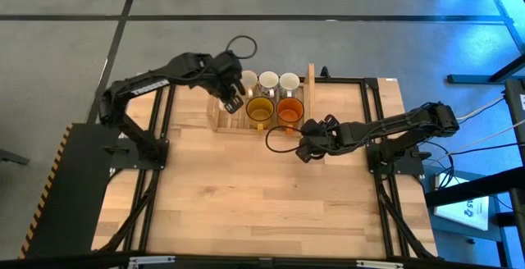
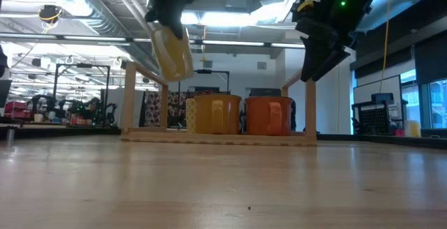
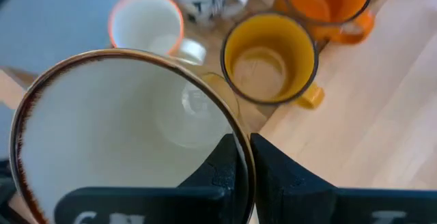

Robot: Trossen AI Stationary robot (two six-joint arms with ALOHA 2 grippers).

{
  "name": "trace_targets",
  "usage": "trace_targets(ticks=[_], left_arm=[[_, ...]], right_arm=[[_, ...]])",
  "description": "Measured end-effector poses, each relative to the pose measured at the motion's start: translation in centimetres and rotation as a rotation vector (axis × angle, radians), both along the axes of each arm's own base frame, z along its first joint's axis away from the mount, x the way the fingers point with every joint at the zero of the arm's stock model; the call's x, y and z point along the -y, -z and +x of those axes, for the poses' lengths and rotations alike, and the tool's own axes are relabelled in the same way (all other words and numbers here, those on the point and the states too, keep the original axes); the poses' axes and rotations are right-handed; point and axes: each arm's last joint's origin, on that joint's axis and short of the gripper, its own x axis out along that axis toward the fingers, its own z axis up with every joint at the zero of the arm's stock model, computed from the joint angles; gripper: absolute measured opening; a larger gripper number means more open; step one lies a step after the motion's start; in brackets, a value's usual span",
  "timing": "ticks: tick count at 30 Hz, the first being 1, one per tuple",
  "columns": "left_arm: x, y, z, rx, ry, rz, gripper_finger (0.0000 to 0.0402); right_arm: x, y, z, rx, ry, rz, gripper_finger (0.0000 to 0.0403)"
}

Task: Place coffee mugs
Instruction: Put the light yellow mug on the shelf

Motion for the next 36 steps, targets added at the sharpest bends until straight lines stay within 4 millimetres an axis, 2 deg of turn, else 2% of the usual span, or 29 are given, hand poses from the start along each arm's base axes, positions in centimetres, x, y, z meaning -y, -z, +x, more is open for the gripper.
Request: trace_targets(ticks=[15,21,26,32,36], left_arm=[[-2.1,6.2,4.2,-0.196,0.035,-0.102,0.0017],[-1.8,7.6,5.2,-0.218,0.043,-0.142,0.0017],[-1.9,8.6,5.3,-0.231,0.022,-0.148,0.0017],[-1.6,10.7,4.7,-0.299,0.007,-0.180,0.0017],[-1.4,11.0,5.1,-0.269,0.018,-0.167,0.0017]], right_arm=[[0.0,0.0,0.0,-0.004,-0.008,-0.003,0.0237],[0.0,0.0,0.0,-0.006,-0.011,0.001,0.0237],[0.0,0.0,0.0,-0.011,-0.021,-0.002,0.0237],[0.0,0.0,0.1,-0.007,-0.022,-0.010,0.0237],[0.0,0.0,0.1,-0.005,-0.022,-0.011,0.0237]])
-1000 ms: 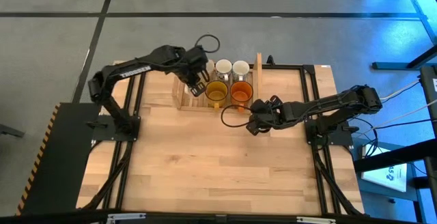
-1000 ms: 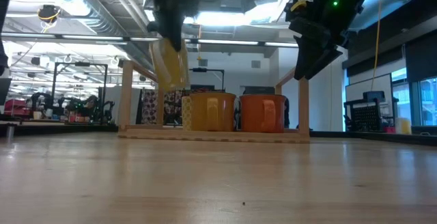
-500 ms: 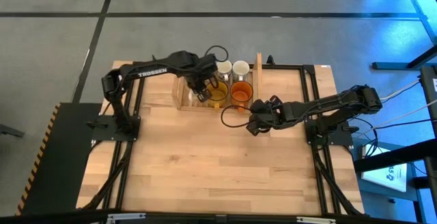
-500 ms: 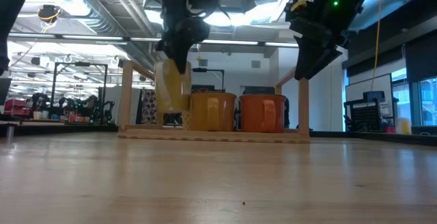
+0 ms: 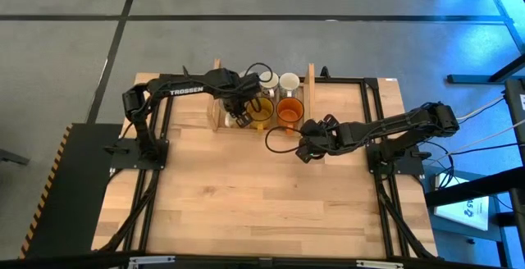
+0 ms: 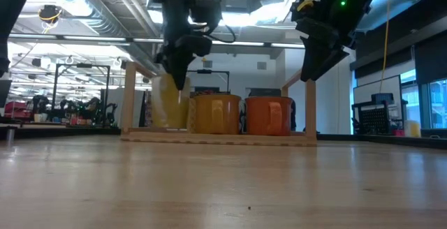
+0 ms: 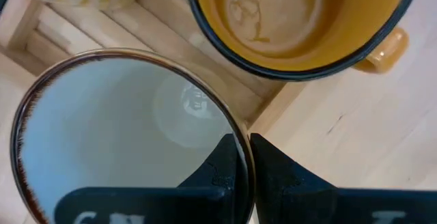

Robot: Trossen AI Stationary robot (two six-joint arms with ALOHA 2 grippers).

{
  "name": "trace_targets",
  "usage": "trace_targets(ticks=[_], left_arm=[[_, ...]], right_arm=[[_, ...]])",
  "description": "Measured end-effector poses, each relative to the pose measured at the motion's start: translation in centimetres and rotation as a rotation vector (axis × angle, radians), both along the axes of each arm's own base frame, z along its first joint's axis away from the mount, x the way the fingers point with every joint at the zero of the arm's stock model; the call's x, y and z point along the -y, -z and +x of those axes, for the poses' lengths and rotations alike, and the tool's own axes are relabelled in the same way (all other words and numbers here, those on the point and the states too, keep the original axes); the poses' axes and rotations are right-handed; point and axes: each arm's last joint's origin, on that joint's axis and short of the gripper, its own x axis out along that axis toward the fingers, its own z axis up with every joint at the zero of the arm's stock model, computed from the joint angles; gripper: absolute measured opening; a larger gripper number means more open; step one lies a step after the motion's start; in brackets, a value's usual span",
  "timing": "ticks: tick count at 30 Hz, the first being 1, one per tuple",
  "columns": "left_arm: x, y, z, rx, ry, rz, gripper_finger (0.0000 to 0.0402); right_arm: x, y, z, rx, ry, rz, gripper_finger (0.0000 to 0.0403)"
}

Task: Place coffee mugs
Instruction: Put the light yellow mug on the shelf

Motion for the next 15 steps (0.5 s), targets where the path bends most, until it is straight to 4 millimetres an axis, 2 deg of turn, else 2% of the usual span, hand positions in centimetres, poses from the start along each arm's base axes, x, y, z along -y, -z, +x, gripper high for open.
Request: trace_targets(ticks=[9,15], left_arm=[[-0.1,0.1,0.2,0.028,-0.009,0.007,0.0017],[0.1,1.5,0.0,0.013,-0.020,-0.020,0.0017]], right_arm=[[0.0,-0.1,0.2,0.028,0.000,0.004,0.0237],[0.0,-0.2,0.4,0.045,0.003,-0.013,0.0237]])
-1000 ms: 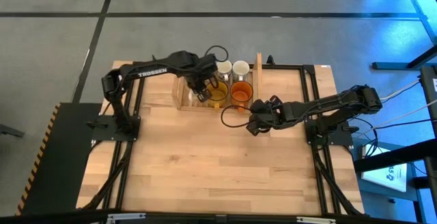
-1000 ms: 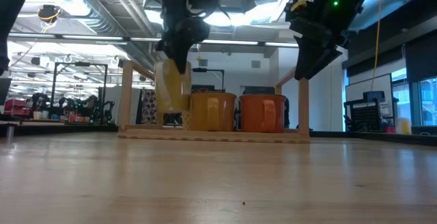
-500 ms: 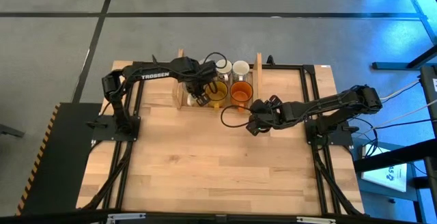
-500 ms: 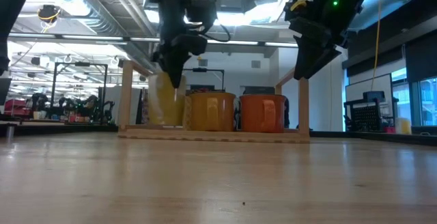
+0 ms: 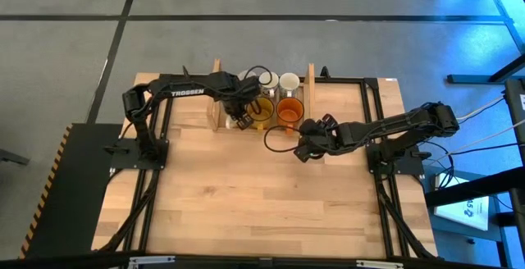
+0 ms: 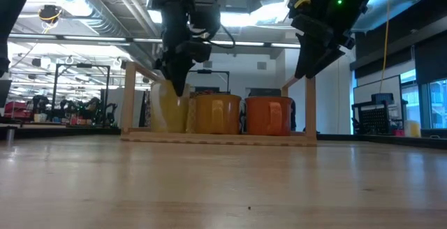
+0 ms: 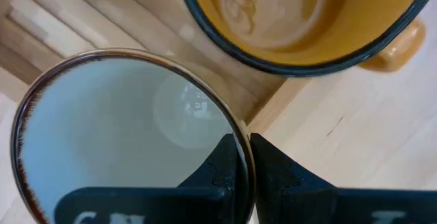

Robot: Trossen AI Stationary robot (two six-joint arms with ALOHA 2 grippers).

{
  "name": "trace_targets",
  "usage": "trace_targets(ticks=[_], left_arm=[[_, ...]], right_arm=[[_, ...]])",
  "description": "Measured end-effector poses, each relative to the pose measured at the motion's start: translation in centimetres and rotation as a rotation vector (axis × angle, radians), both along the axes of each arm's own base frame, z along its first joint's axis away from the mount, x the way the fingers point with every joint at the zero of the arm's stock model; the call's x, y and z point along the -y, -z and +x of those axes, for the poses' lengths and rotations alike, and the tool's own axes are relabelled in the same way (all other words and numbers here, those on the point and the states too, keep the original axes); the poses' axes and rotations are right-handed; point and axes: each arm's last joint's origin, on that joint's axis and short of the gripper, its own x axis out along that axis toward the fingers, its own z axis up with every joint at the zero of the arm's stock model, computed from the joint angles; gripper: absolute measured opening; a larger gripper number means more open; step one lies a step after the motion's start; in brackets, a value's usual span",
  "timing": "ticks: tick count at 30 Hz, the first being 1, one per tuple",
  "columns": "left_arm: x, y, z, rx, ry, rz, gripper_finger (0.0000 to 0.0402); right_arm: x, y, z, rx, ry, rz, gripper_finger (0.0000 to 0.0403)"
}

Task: Place coffee mugs
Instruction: Put the light yellow mug on the shelf, then return to Home Position

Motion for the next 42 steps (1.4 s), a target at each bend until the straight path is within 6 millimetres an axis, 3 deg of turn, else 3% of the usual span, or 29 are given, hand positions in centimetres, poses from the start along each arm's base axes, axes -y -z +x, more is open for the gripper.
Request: trace_targets(ticks=[12,22,26,30,34,38,42], left_arm=[[-0.1,0.7,0.2,0.037,-0.003,0.011,0.0020],[-0.1,0.3,0.2,0.034,0.005,-0.004,0.0115],[0.1,-2.9,-0.2,0.066,0.040,0.021,0.0123],[0.7,-7.0,-1.3,0.108,0.110,0.060,0.0124],[2.5,-11.1,-3.3,0.277,0.228,0.175,0.0125],[4.6,-12.1,-5.2,0.487,0.380,0.263,0.0124],[5.8,-11.5,-7.9,0.652,0.460,0.290,0.0096]], right_arm=[[0.0,0.0,0.0,0.000,0.000,0.000,0.0237],[0.0,0.0,0.0,-0.001,-0.002,0.003,0.0237],[-0.1,-0.6,0.0,-0.001,-0.025,0.010,0.0237],[-0.1,-3.0,0.3,0.025,-0.085,0.009,0.0237],[-0.2,-6.3,0.0,0.130,-0.240,0.038,0.0236],[0.7,-8.6,-1.6,0.386,-0.409,0.101,0.0226],[2.2,-9.0,-4.3,0.596,-0.473,0.119,0.0172]])
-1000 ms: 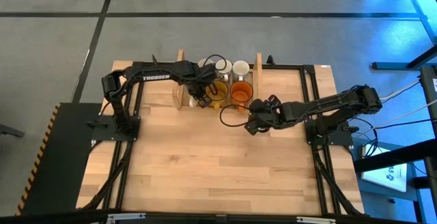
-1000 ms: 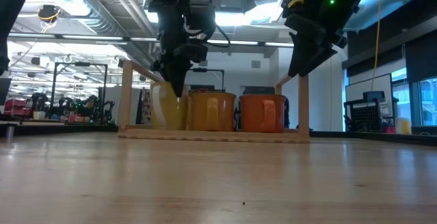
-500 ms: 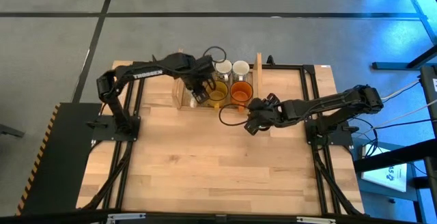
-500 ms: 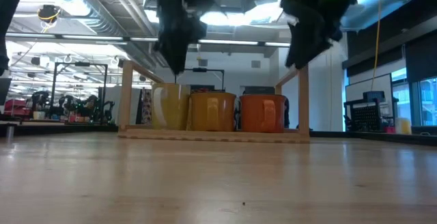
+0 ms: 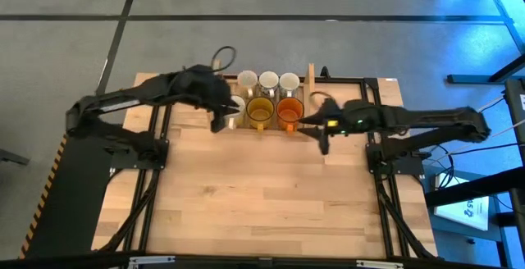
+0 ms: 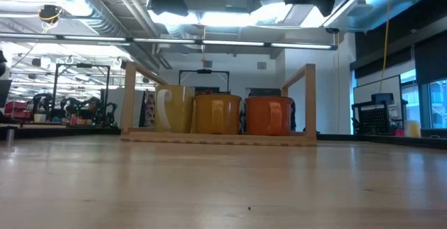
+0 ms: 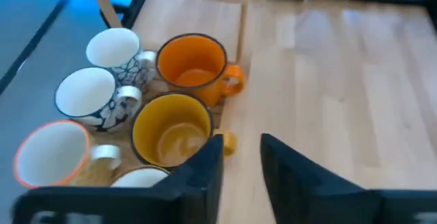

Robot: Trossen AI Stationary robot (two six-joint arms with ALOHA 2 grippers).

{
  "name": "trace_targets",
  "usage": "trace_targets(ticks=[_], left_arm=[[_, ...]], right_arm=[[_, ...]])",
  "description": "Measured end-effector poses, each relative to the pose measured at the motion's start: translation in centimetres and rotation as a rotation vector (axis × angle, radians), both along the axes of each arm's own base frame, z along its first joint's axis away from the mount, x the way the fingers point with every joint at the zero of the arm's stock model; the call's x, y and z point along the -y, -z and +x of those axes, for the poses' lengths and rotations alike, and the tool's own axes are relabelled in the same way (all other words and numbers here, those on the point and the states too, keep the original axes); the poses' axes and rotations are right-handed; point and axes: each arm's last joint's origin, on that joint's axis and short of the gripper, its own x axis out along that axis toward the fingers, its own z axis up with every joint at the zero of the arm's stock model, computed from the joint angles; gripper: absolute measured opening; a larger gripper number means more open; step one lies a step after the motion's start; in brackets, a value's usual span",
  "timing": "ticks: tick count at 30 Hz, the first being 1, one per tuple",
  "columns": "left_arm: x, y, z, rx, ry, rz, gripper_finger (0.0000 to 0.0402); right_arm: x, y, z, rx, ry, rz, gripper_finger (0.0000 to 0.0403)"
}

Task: Place coffee mugs
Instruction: Return to Home Position

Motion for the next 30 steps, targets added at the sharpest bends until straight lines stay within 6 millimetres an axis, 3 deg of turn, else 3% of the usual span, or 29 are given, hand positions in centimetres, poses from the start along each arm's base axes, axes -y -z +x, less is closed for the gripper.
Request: trace_targets(ticks=[5,8,14,17,24,30], left_arm=[[0.6,1.8,-3.6,0.154,0.006,-0.009,0.0013],[1.1,2.8,-5.6,0.235,0.013,0.034,0.0013],[2.4,5.7,-9.3,0.225,-0.036,0.031,0.0020],[2.7,6.5,-10.4,0.239,-0.085,0.020,0.0020],[3.3,8.9,-11.0,0.336,0.031,0.025,0.0021],[3.8,11.7,-12.3,0.449,0.032,0.027,0.0021]], right_arm=[[1.4,1.4,-3.8,0.201,-0.056,0.048,0.0059],[1.8,2.4,-6.1,0.292,-0.054,0.042,0.0010],[1.9,5.8,-9.5,0.246,0.059,0.017,0.0052],[1.9,6.1,-10.5,0.254,0.133,0.006,0.0067],[1.7,8.0,-11.7,0.244,0.108,-0.043,0.0072],[1.5,10.4,-12.7,0.263,0.086,-0.048,0.0072]])
